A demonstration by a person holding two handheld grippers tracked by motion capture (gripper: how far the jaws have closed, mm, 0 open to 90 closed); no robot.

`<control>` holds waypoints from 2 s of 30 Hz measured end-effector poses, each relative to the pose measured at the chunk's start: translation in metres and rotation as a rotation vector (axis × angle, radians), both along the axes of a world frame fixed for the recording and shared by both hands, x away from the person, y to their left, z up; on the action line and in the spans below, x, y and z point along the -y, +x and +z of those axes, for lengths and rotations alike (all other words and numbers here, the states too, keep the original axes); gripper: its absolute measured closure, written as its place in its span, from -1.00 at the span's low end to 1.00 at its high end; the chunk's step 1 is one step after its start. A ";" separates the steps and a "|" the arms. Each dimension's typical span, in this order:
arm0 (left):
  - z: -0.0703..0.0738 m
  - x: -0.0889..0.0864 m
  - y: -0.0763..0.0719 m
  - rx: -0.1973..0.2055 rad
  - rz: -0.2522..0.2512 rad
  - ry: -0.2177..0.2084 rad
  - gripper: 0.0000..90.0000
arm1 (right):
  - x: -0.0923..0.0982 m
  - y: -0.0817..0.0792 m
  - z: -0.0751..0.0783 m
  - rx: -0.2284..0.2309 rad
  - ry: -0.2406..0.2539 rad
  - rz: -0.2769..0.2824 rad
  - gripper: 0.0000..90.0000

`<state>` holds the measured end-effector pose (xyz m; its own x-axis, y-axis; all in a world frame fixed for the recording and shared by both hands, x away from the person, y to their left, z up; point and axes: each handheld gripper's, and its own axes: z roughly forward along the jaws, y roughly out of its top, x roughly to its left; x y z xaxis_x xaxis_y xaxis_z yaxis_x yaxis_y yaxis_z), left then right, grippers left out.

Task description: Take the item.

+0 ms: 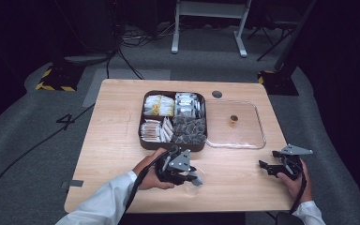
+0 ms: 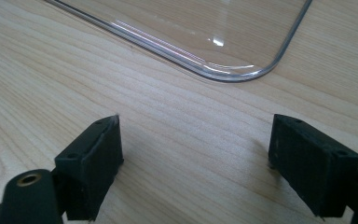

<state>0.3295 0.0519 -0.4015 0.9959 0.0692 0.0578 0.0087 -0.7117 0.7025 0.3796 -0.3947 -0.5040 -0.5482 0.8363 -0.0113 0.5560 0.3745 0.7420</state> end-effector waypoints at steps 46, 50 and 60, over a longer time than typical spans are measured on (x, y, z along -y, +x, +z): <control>0.002 -0.070 -0.001 0.157 0.231 0.036 -0.54 | 0.000 0.000 0.000 0.000 0.000 0.000 -0.61; -0.003 -0.079 0.000 0.160 0.254 0.033 -0.54 | 0.000 0.000 0.000 0.000 0.000 0.000 -0.61; -0.034 -0.117 0.007 0.149 0.363 0.078 -0.59 | 0.000 0.000 0.000 0.000 0.000 0.000 -0.61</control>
<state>0.3366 0.1690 -0.4356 0.8877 0.4053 0.2185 0.1720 -0.7321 0.6591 0.3795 -0.3947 -0.5040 -0.5479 0.8364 -0.0111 0.5562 0.3742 0.7420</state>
